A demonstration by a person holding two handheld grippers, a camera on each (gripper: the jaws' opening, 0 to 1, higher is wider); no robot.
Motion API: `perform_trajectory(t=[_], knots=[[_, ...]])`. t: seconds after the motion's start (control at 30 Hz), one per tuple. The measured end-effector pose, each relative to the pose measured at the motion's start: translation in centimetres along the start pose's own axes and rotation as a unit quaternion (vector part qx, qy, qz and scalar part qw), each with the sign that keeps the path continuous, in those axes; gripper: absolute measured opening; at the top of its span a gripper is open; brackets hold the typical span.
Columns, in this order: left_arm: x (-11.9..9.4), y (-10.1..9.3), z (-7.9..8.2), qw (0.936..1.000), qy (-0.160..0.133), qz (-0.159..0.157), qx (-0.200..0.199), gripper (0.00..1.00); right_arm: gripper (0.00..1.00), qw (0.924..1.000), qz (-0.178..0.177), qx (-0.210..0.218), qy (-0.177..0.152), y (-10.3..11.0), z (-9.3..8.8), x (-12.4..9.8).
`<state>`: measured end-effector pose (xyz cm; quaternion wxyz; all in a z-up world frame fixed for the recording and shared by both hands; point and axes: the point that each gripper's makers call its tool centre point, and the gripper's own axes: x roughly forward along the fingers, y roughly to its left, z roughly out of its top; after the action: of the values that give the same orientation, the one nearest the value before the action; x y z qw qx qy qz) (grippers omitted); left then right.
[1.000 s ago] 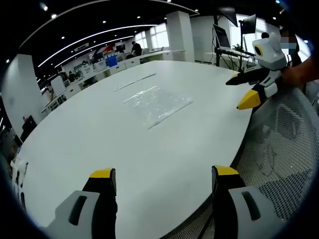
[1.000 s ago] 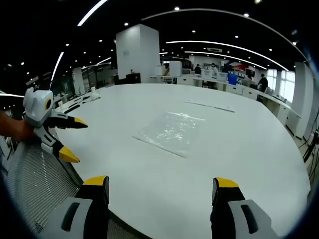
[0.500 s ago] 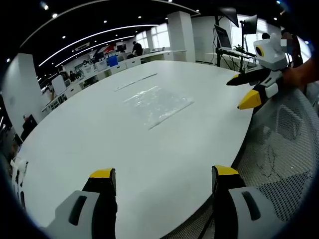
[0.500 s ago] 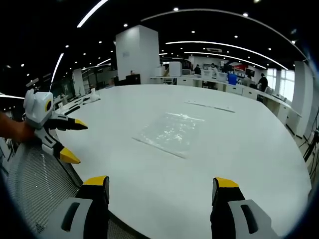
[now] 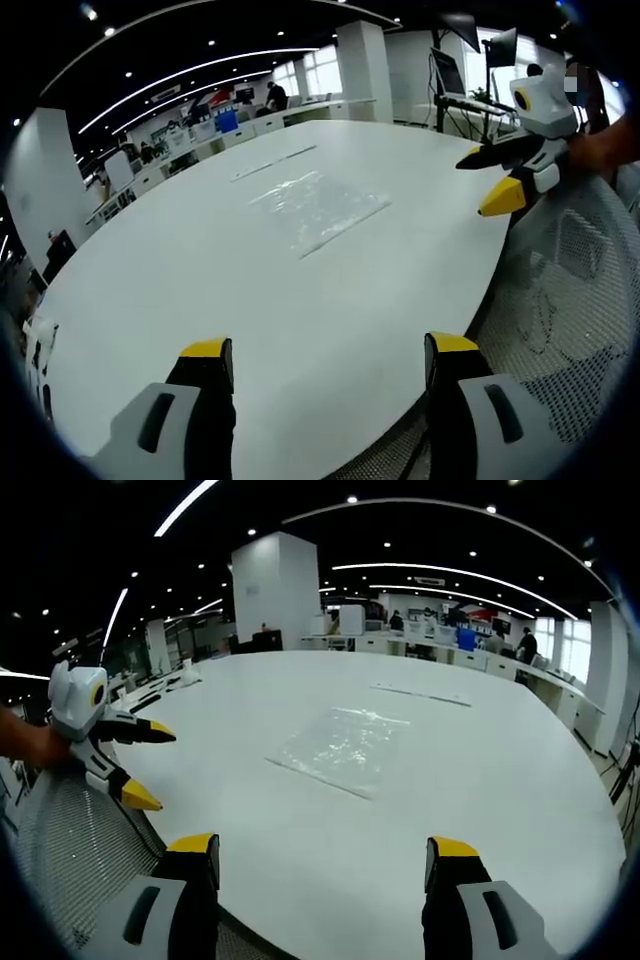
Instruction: Open the resealable bag by pulling the two sides of the seal apart until the entire bag opening is separated and visibly accessible.
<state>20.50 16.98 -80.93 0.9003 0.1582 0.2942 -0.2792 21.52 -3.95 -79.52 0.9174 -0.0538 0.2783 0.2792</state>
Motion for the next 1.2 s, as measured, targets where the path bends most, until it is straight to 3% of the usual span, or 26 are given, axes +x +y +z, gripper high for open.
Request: perform_trajectory(t=[1.2], knots=[[0.1,-0.4,-0.1,0.9999,0.002,-0.012,0.005,0.76,0.85,0.9994,0.003,0.008,-0.032,0.0,1.4,-0.2]])
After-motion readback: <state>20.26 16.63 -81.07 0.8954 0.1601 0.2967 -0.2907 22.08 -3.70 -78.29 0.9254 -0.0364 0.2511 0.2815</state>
